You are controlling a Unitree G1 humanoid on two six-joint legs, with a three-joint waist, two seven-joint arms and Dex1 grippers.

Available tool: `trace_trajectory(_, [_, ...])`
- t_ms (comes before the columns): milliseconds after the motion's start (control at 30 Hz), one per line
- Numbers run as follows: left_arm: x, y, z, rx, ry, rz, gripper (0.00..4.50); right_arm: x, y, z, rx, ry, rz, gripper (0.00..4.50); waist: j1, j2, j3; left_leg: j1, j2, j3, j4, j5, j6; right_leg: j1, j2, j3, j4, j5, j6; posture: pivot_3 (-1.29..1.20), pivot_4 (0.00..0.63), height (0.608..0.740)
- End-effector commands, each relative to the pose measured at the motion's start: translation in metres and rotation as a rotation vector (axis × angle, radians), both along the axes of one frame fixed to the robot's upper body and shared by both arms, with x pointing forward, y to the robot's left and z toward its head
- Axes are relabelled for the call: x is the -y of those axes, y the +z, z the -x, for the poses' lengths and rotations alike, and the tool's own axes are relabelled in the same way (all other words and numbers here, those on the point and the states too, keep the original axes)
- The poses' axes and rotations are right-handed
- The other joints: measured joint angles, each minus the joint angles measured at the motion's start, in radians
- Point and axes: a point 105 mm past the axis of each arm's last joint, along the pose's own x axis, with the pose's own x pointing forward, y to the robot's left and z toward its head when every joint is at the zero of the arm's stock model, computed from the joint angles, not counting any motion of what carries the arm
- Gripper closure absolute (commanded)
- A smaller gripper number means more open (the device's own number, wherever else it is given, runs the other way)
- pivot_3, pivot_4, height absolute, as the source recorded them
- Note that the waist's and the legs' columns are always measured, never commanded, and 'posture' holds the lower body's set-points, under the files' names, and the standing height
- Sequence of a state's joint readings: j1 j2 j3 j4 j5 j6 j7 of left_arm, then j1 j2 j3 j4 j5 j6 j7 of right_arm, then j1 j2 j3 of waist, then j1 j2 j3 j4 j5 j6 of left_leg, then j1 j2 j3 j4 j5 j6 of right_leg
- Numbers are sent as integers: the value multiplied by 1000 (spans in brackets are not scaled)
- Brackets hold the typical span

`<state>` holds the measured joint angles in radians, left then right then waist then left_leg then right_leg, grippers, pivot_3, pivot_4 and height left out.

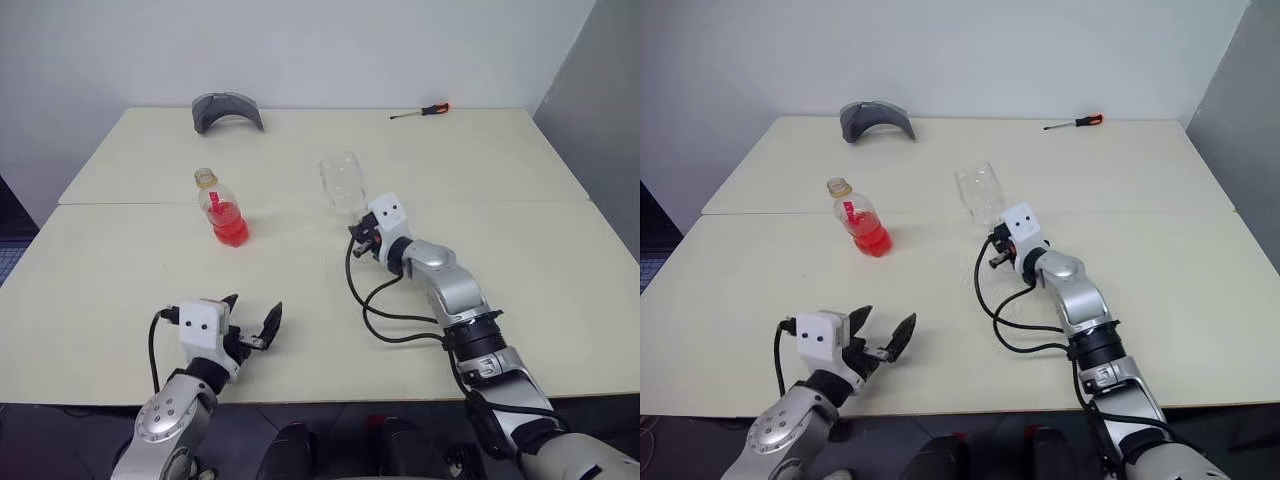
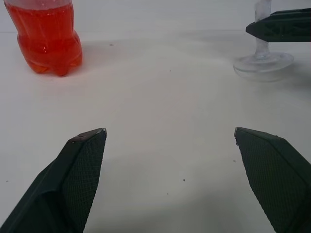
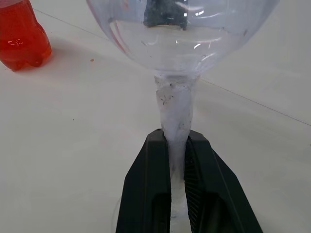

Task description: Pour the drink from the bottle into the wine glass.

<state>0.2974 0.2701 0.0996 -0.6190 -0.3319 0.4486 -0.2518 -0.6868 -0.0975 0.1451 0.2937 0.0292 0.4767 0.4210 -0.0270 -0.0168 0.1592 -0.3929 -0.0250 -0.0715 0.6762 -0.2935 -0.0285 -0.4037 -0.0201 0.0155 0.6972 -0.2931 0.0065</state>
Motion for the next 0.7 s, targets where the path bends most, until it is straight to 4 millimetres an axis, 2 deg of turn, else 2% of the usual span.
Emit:
trace_trajectory(33, [2,14,0,49,-14,-11,0,11,-23,7,-66,-13,78,4385,0,0,0,0,0,0,0,0,0,0,0,0,0,0,0,0,150,740])
trace_trajectory(233, [2,17,-2,52,-18,-18,0,42,-46,24,-156,-28,194,4385,5,0,-3,0,0,-1,0,0,0,1,0,-1,-1,0,0,0,150,740])
trace_trajectory(333, [6,20,-5,56,-26,-14,0,50,-47,26,-158,-45,195,4385,10,1,-3,1,0,-1,0,0,0,3,0,-1,-2,0,0,0,150,740])
trace_trajectory(467, [8,24,-9,65,-29,-11,0,35,-26,17,-81,-42,110,4385,11,0,-3,15,0,-3,-5,0,1,18,0,-3,-10,0,0,0,150,740])
trace_trajectory(567, [8,26,-11,70,-32,-15,0,17,-6,9,-14,-31,29,4385,1,0,-3,26,0,-2,-14,-1,1,27,0,-2,-16,0,0,0,150,740])
trace_trajectory(700, [4,29,-12,72,-24,-25,0,-9,14,-3,57,-9,-42,4385,-10,1,-2,28,2,-1,-16,0,1,27,2,-1,-15,-1,0,0,150,740])
